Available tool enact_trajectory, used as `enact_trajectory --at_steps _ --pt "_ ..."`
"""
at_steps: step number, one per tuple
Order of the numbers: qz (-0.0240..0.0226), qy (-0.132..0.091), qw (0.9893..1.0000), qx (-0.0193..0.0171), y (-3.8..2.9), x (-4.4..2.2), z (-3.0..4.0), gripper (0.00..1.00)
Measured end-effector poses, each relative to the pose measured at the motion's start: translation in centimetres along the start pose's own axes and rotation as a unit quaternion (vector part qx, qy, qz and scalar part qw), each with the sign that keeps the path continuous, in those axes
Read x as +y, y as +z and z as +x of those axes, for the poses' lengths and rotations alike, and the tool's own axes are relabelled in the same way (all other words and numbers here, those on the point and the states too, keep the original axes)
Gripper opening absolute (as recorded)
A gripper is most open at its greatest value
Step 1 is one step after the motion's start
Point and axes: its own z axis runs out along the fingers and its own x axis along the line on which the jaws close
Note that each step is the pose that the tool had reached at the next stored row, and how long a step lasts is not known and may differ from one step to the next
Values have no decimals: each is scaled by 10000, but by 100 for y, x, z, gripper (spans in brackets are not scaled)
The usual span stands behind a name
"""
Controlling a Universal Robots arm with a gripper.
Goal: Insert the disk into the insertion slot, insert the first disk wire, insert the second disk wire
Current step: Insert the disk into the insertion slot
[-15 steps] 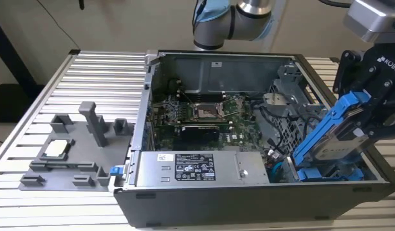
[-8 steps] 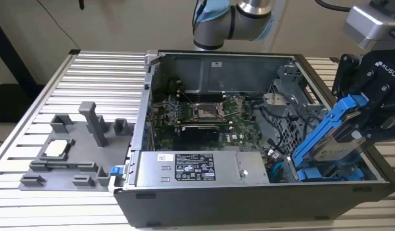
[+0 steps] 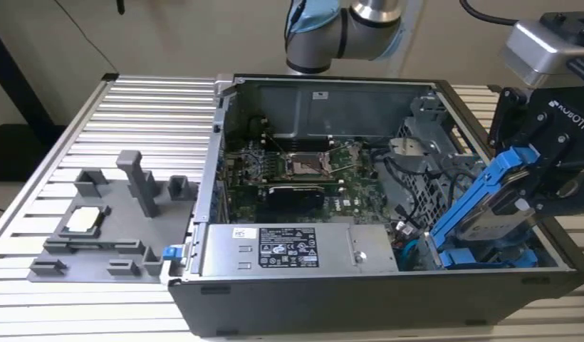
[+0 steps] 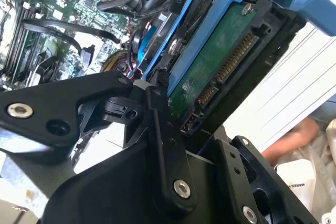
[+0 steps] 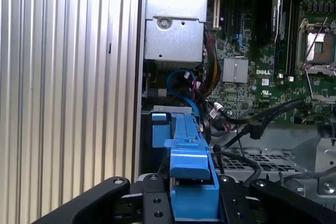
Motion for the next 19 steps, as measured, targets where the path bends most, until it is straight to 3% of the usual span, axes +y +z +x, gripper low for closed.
enact_trajectory --at_steps 8,19 --pt "2 -1 10000 -46 82 -28 5 33" --pt "0 -1 10000 -50 282 -39 14 33"
